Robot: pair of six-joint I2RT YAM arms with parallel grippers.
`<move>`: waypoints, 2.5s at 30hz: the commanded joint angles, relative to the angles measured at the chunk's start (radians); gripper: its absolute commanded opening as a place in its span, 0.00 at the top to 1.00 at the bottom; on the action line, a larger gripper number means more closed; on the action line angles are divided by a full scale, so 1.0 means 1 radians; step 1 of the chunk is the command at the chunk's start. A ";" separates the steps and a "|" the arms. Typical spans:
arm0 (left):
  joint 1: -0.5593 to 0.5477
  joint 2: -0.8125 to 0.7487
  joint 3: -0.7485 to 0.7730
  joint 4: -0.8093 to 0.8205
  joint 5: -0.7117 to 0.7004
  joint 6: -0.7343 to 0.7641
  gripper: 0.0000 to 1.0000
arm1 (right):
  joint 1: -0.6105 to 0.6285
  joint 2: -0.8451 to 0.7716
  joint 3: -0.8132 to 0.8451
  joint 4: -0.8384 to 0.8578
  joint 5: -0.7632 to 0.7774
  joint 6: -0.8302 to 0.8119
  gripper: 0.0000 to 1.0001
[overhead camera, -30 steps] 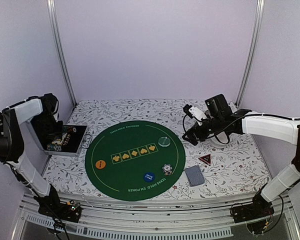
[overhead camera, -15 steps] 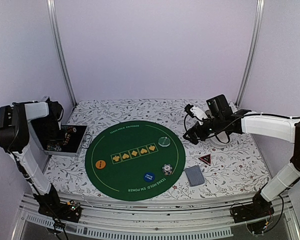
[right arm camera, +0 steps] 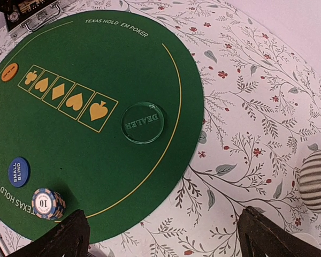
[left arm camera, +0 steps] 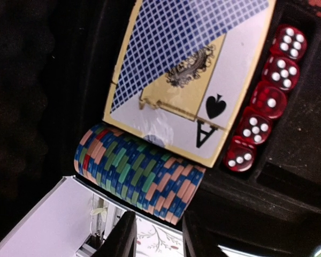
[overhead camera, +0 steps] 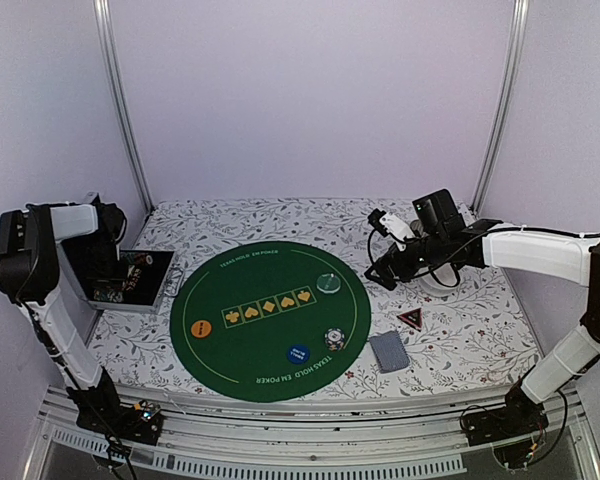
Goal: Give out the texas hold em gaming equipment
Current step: Pick up the pile of poker chips from the chip case.
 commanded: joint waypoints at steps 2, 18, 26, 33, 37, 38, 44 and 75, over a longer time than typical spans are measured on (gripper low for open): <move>0.010 0.043 0.036 0.023 -0.016 0.006 0.68 | 0.000 -0.025 -0.009 0.005 -0.024 -0.005 0.01; -0.015 -0.026 -0.007 0.032 0.096 0.032 0.68 | -0.001 -0.010 0.002 -0.011 -0.027 -0.012 0.01; -0.007 0.034 0.019 0.033 0.042 0.032 0.67 | -0.001 -0.019 0.005 -0.017 -0.024 -0.014 0.01; 0.005 0.045 0.026 0.035 0.052 0.034 0.67 | -0.001 -0.020 0.005 -0.021 -0.023 -0.016 0.01; 0.040 0.059 0.031 0.041 0.072 0.031 0.68 | -0.001 -0.023 0.004 -0.023 -0.021 -0.014 0.01; 0.043 0.064 0.033 0.040 0.073 0.030 0.69 | -0.001 -0.024 0.004 -0.022 -0.020 -0.014 0.01; 0.051 0.090 0.040 0.054 0.070 0.033 0.78 | -0.001 -0.026 0.006 -0.025 -0.016 -0.015 0.01; 0.098 0.129 0.042 0.052 0.094 0.033 0.72 | 0.000 -0.024 0.009 -0.038 -0.015 -0.019 0.01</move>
